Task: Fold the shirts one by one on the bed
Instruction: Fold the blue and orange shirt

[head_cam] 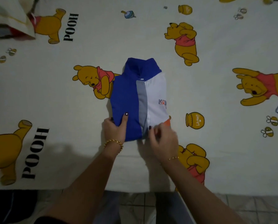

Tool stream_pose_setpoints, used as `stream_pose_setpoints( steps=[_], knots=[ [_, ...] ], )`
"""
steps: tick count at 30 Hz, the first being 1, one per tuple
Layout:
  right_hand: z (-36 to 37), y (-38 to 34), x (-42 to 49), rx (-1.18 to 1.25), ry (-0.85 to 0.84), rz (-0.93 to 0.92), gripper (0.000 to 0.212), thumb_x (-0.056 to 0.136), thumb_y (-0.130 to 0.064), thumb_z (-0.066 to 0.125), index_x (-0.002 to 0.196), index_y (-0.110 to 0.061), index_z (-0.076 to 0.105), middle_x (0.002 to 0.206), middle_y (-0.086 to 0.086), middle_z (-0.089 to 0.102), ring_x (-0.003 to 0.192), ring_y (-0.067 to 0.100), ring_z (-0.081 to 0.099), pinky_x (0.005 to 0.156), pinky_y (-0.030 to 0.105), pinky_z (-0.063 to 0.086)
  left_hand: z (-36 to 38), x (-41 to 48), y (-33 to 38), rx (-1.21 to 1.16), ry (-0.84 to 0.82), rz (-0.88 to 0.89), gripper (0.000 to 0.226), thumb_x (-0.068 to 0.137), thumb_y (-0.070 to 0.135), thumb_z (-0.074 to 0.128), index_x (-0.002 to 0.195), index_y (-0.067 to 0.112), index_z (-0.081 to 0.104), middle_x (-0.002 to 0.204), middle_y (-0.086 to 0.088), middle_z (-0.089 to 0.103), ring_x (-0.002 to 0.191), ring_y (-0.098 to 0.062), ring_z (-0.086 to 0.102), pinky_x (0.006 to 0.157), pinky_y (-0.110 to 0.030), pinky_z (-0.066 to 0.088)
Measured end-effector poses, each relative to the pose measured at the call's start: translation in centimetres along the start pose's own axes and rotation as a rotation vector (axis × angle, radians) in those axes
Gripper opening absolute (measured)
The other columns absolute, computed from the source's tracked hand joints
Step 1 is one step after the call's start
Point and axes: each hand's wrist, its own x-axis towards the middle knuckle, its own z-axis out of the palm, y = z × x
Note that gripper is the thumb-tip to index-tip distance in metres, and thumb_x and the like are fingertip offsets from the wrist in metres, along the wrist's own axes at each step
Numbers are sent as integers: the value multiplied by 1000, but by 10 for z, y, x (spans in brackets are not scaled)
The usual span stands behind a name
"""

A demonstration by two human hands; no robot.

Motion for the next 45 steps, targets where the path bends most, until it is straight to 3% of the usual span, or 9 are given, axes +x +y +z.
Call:
stream_pose_setpoints(
  steps=[4, 13, 16, 19, 27, 34, 36, 40, 45],
  knots=[
    [22, -14, -22, -95, -110, 52, 34, 91, -44, 51, 69, -18, 45, 57, -1, 53, 48, 16, 50, 45, 26, 38, 5, 0, 16, 37, -135, -41, 60, 77, 60, 64, 111, 11, 57, 100, 2, 57, 86, -18, 53, 63, -24, 40],
    [28, -13, -15, -218, -89, 236, 20, 100, -27, 38, 96, -11, 49, 71, 6, 56, 58, 21, 51, 45, 26, 30, 10, -3, 24, 13, -174, -27, 45, 89, 48, 56, 99, 4, 62, 82, -2, 57, 60, -10, 47, 50, -20, 36],
    [27, -15, -18, -63, 28, 308, 16, 99, -23, 41, 93, -11, 49, 67, 4, 53, 56, 20, 52, 46, 29, 37, 12, -3, 26, -3, -169, -56, 40, 89, 49, 56, 90, 9, 59, 72, 3, 55, 68, -19, 53, 54, -25, 40],
    [27, -24, -26, 125, 150, 450, 17, 98, -24, 46, 88, -12, 51, 67, -1, 55, 59, 18, 54, 47, 26, 38, 15, -3, 29, -4, -139, -71, 39, 91, 47, 55, 92, 8, 60, 87, -5, 61, 77, -23, 53, 59, -28, 41],
    [32, -40, -15, 616, -59, 1002, 33, 93, -29, 53, 69, -8, 59, 67, 10, 66, 54, 25, 67, 60, 47, 59, 18, -14, 39, -25, -107, -95, 49, 93, 43, 52, 107, -3, 62, 110, -17, 65, 97, -32, 60, 67, -28, 38],
    [16, -12, -19, -153, 88, 169, 23, 90, -21, 50, 77, -8, 64, 57, 12, 60, 48, 27, 56, 42, 31, 45, 2, -1, 55, -67, -222, -150, 45, 93, 39, 55, 116, 0, 58, 119, -14, 61, 97, -31, 55, 72, -27, 39],
    [12, -9, -20, -193, 148, 117, 21, 89, -23, 52, 80, -9, 66, 58, 11, 62, 47, 27, 57, 41, 31, 46, 0, 0, 55, -95, -248, -166, 44, 92, 38, 56, 116, 0, 58, 120, -14, 61, 96, -30, 55, 75, -28, 41],
    [15, -29, -22, 176, -7, 432, 24, 90, -24, 56, 74, -8, 64, 66, 4, 63, 61, 20, 59, 57, 32, 49, -1, -2, 52, -98, -275, -194, 48, 92, 39, 56, 120, 0, 56, 123, -15, 59, 109, -33, 56, 80, -31, 43],
    [11, -47, -5, 746, -162, 941, 20, 91, -20, 58, 82, -4, 65, 85, 10, 69, 60, 23, 68, 53, 38, 58, -2, 0, 54, -95, -292, -211, 51, 93, 40, 55, 125, 0, 53, 127, -14, 57, 113, -33, 54, 79, -29, 41]
  ],
)
